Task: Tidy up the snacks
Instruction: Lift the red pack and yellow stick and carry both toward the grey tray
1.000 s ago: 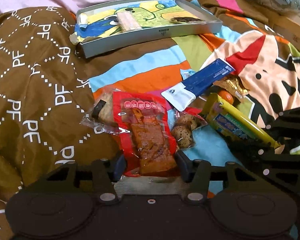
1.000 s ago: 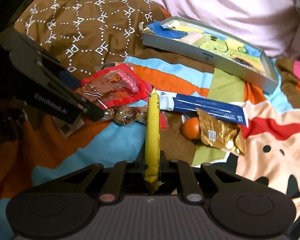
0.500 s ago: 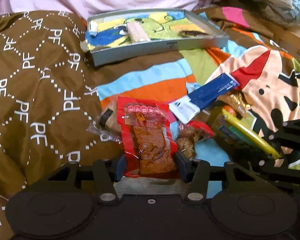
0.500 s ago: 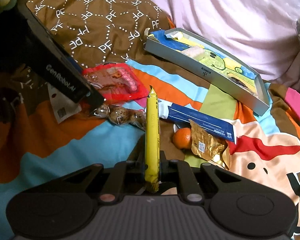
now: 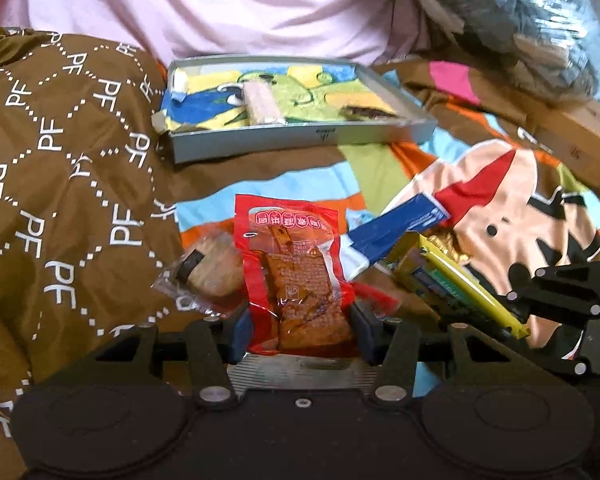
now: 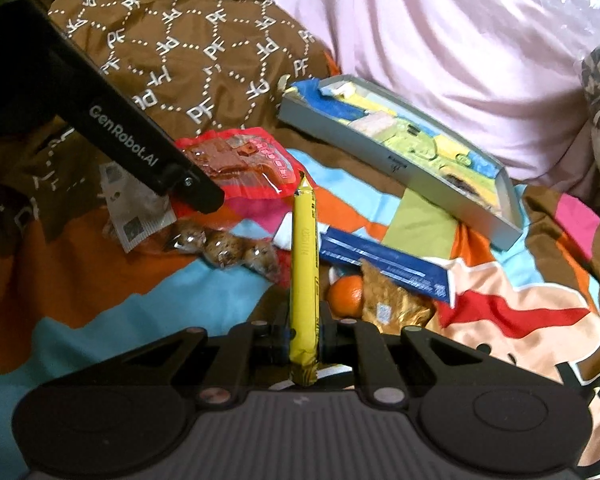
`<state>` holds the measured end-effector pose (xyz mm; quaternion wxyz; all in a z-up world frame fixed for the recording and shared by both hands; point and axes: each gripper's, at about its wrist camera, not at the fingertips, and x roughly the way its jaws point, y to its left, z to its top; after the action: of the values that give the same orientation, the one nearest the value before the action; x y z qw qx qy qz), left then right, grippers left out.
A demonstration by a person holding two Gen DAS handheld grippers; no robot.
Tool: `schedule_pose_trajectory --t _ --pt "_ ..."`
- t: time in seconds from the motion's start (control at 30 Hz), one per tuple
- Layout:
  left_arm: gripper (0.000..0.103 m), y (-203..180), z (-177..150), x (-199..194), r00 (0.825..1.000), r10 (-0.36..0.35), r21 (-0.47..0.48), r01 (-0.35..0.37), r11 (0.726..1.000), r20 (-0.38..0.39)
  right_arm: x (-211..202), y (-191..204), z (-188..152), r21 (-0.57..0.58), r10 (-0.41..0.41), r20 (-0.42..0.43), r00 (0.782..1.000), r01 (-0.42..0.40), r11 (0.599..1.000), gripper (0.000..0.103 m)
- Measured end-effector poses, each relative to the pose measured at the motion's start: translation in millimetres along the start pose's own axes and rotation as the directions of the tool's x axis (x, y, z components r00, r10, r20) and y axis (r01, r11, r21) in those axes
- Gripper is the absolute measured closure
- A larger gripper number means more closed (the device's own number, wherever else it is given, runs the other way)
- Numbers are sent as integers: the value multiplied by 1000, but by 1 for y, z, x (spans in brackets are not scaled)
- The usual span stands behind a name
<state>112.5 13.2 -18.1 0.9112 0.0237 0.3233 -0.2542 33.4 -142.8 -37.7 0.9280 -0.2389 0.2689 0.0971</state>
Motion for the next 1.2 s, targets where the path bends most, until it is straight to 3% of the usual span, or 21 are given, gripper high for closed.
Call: schedule_pose_trajectory --t 0.27,0.43,0.57,0.77,0.97,1.2 --pt "50 2 5 -13 988 -46 -83 58 995 147 -5 -14 8 33 -15 63 998 13 999 90" --pt "50 13 20 -17 976 1 -167 36 985 217 1 -33 19 73 -4 87 996 -2 997 90" --pt "50 25 47 -10 963 37 -233 27 972 266 11 -51 38 45 -20 137 990 14 999 90" --pt "50 33 100 17 935 86 -240 -1 971 344 42 -88 76 1 -55 195 979 56 998 90" --pt "50 43 151 58 927 117 -235 -33 971 356 91 -132 116 57 -76 170 982 67 996 90" --pt "50 58 176 104 939 164 -266 -82 960 301 138 -169 138 172 -53 114 992 33 985 90"
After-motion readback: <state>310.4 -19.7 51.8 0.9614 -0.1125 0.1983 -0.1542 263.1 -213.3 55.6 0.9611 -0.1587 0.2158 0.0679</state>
